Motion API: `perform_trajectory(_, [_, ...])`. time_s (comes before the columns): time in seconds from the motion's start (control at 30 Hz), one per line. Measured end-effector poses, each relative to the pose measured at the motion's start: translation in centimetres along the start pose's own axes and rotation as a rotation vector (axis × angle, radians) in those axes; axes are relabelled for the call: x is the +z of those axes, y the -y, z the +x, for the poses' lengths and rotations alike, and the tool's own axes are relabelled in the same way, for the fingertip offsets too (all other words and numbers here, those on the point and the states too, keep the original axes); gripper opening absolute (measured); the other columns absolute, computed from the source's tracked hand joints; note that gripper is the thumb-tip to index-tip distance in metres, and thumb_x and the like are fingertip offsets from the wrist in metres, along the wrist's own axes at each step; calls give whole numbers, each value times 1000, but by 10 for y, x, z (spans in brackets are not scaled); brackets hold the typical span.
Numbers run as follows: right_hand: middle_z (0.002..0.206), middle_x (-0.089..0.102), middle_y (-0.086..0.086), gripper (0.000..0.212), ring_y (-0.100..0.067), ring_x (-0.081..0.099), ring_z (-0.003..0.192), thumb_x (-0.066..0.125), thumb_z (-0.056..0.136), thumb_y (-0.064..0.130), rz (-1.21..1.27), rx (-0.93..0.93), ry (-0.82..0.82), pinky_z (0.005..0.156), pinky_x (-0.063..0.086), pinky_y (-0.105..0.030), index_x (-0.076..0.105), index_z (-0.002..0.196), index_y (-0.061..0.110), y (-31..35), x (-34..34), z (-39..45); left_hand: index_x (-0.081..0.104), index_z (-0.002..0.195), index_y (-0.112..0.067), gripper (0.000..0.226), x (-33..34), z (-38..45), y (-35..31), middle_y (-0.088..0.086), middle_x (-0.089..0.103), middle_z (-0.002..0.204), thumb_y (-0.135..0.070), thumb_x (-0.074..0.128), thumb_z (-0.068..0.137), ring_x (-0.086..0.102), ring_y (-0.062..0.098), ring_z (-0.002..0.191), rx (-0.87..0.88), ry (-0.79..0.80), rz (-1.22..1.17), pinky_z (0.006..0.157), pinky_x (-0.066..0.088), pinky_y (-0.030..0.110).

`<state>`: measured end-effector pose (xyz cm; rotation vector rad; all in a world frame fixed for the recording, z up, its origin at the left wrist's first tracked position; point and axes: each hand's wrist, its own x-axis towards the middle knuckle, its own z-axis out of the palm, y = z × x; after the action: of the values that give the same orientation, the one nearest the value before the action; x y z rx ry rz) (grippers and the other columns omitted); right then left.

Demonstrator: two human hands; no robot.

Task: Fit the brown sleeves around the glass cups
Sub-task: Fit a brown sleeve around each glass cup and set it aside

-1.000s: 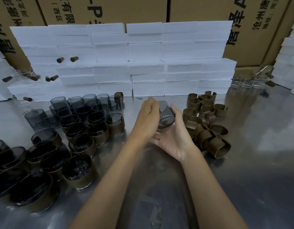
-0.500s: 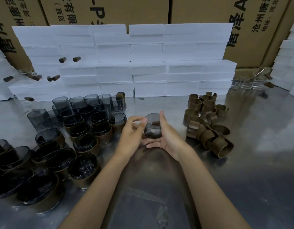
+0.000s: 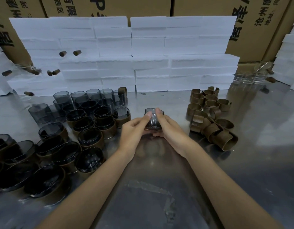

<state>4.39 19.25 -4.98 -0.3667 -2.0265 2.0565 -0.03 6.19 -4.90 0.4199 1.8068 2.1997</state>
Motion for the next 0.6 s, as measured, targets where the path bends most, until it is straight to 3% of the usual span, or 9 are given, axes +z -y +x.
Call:
perform_trajectory(0.07, [112,77,3,76,-11,74,104,58,73,87,-37,11,53,80,58,-24,68,122,30,2,-1,1,80,101,-2,48,-1,0,1,13,79,102,-49,71,93,76,27,99,-16,58,76,96,59,43])
perform_trajectory(0.17, [107,79,2,80,-10,74,103,61,71,89,-40,28,95,75,57,-19,73,116,23,3,-3,3,82,98,-10,61,0,1,1,4,80,103,-67,68,81,76,19,99,-21,95,183,103,54,47])
perform_trajectory(0.27, [104,79,0,75,-12,75,100,59,76,84,-24,3,91,74,57,-20,74,113,21,-1,-3,4,84,87,-23,46,-1,4,2,-1,80,97,-66,66,85,77,16,93,-2,133,210,102,55,46])
perform_trajectory(0.37, [104,79,-2,77,-15,75,99,54,77,84,-18,-22,65,74,58,-23,72,117,20,-3,-2,4,82,80,-36,39,-2,5,1,-4,80,90,-71,64,80,77,12,87,12,151,242,92,57,36])
perform_trajectory(0.43, [112,76,-6,86,-17,74,103,50,78,86,-29,-30,58,78,60,-28,66,127,18,-5,-1,4,83,86,-35,40,-4,6,2,-2,80,93,-70,64,79,76,12,88,20,153,236,90,57,35])
perform_trajectory(0.5, [124,71,-9,90,-19,74,106,45,82,87,-33,-33,56,85,61,-35,60,137,18,-7,1,4,79,107,-30,45,-3,7,4,1,78,105,-64,68,81,76,17,93,26,137,171,94,57,41])
perform_trajectory(0.6, [123,71,-13,90,-24,74,103,38,80,81,-11,-31,46,86,61,-38,57,140,16,-8,3,4,66,124,-22,51,-3,9,7,12,70,116,-51,77,84,74,21,87,-5,24,81,87,59,40])
